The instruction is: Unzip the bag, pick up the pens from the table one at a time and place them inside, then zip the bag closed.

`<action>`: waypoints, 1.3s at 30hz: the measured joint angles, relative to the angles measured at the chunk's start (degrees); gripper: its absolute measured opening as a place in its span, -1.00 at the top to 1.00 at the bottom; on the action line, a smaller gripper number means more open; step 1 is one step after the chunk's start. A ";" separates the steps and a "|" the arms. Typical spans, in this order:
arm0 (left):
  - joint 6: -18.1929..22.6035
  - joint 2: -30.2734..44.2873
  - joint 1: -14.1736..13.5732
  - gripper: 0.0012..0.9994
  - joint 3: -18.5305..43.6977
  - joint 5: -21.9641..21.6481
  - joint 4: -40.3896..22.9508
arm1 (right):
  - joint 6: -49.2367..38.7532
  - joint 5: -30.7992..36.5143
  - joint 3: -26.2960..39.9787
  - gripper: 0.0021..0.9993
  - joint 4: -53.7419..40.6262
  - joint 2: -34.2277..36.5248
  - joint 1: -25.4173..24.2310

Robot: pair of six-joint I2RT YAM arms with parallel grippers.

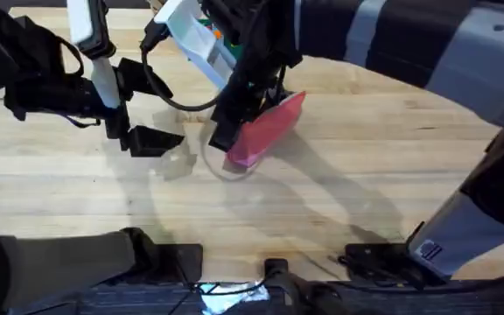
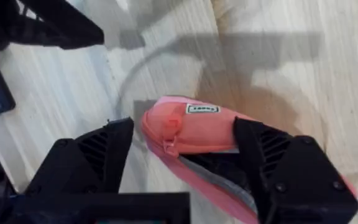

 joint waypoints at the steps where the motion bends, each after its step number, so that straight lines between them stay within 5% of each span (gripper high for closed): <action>1: 0.00 0.00 0.00 -0.99 0.01 0.00 0.00 | 0.00 0.00 0.00 -0.87 -0.35 0.00 0.00; 11: -0.02 0.00 0.00 -0.99 0.01 0.00 0.00 | 0.00 -0.02 0.02 -0.36 -2.29 1.59 0.92; 29: -0.02 0.00 0.00 -0.99 0.01 0.00 0.00 | 0.35 -0.02 0.00 0.89 -2.25 1.73 1.11; 39: 0.00 0.00 0.00 -0.99 0.01 0.00 0.00 | 0.42 -0.04 0.00 0.94 -1.81 1.66 1.11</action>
